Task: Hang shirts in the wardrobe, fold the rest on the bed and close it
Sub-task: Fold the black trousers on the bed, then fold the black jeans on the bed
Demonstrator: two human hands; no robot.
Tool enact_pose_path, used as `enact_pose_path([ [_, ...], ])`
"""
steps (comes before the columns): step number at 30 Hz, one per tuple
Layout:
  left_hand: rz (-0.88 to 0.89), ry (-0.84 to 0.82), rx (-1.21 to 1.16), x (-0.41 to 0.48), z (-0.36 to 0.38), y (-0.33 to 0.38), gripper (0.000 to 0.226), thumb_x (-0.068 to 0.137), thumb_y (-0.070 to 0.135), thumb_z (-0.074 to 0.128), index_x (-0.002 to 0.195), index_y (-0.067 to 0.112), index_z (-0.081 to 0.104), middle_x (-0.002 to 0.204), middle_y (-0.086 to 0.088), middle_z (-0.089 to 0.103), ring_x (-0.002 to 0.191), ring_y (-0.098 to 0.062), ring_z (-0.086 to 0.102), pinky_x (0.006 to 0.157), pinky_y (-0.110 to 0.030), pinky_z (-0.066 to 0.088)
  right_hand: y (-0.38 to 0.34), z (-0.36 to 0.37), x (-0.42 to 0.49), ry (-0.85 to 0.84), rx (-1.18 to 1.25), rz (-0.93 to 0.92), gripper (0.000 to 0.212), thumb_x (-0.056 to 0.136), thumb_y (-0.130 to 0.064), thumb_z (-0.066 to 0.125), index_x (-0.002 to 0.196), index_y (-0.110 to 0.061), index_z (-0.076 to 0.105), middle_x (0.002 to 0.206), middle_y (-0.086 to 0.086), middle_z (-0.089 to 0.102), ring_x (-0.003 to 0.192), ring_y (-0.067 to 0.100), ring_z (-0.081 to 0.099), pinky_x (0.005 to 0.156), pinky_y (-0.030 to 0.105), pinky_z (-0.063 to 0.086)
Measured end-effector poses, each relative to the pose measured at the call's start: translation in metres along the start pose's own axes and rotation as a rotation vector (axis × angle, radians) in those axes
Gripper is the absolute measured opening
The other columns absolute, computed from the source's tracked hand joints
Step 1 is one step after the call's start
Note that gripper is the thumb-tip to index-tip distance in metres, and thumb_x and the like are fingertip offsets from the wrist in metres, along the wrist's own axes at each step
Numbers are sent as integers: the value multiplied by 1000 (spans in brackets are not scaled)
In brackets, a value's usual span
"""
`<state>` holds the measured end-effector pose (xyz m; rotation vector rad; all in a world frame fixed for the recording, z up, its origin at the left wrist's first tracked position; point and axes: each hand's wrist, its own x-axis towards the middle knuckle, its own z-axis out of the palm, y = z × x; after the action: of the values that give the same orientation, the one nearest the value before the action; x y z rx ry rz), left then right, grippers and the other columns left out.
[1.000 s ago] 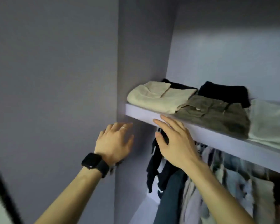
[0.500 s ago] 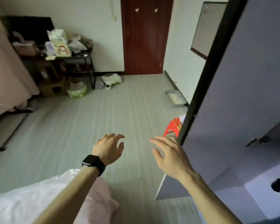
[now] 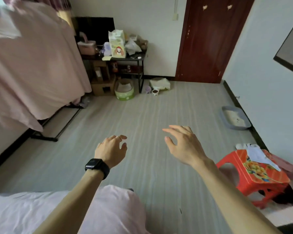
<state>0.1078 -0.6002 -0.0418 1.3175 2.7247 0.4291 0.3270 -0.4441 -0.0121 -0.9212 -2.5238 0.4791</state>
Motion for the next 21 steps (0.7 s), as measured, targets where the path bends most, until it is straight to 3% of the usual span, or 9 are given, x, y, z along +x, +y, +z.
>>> enact_pose_path([
  [8, -109, 132, 76, 149, -30, -29, 39, 98, 42, 46, 136, 35, 54, 123, 6, 64, 116, -21, 58, 91, -37, 48, 10, 20, 193, -20, 14, -155, 37, 100, -38, 53, 136, -34, 60, 144, -10, 53, 132, 16, 41, 106, 36, 41],
  [12, -246, 199, 94, 206, -46, -54, 41, 98, 44, 46, 138, 34, 53, 128, 3, 62, 119, -22, 56, 91, -37, 48, 8, 35, 284, -42, 42, -252, 38, 100, -40, 51, 137, -35, 59, 143, -10, 53, 132, 15, 40, 107, 36, 40],
  [21, -675, 345, 112, 253, -87, -168, 39, 94, 41, 46, 131, 39, 57, 126, 4, 64, 117, -24, 57, 89, -38, 47, -108, 134, 454, -213, 144, -586, 36, 99, -40, 53, 133, -36, 62, 142, -10, 55, 133, 16, 39, 111, 37, 37],
])
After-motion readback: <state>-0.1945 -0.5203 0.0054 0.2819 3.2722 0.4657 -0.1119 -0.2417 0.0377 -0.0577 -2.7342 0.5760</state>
